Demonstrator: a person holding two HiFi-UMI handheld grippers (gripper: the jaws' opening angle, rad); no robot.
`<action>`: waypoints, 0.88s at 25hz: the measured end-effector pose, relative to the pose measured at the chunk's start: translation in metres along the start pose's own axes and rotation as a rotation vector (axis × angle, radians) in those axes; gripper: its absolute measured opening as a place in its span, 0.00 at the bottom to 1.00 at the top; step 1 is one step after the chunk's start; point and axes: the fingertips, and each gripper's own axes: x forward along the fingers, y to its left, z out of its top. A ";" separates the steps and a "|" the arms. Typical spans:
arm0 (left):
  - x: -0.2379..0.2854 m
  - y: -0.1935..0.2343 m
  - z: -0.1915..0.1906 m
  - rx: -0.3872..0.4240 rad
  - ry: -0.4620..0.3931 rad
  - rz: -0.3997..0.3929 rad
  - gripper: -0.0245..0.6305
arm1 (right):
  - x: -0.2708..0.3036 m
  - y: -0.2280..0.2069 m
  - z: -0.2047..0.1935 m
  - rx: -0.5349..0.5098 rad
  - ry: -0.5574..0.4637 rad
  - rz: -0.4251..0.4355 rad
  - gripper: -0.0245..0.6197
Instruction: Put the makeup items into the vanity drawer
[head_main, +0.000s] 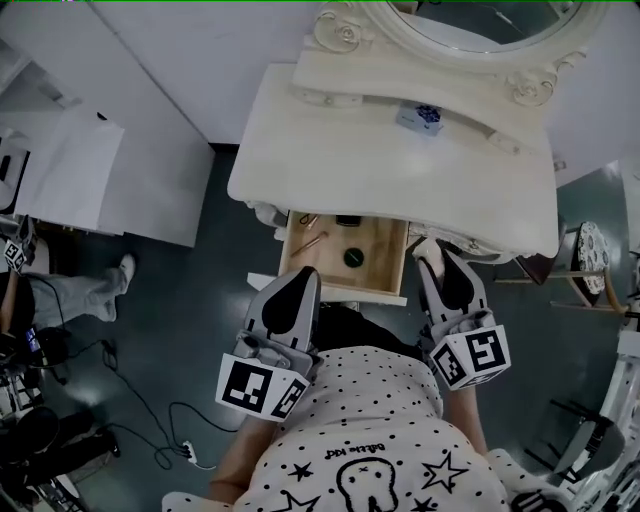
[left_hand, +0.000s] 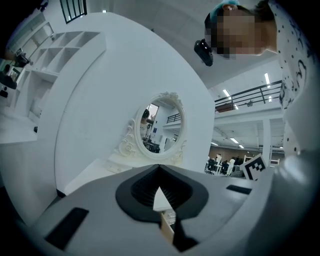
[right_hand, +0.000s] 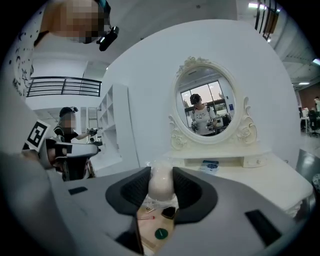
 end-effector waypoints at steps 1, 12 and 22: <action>0.001 0.000 -0.001 0.004 0.005 -0.001 0.03 | -0.003 0.002 0.001 0.000 -0.002 0.000 0.26; 0.014 -0.004 0.001 0.062 0.010 -0.007 0.03 | -0.016 0.011 0.010 -0.034 -0.008 -0.024 0.27; 0.026 -0.020 -0.007 0.080 0.030 -0.065 0.03 | -0.010 0.028 -0.002 -0.022 0.028 -0.004 0.27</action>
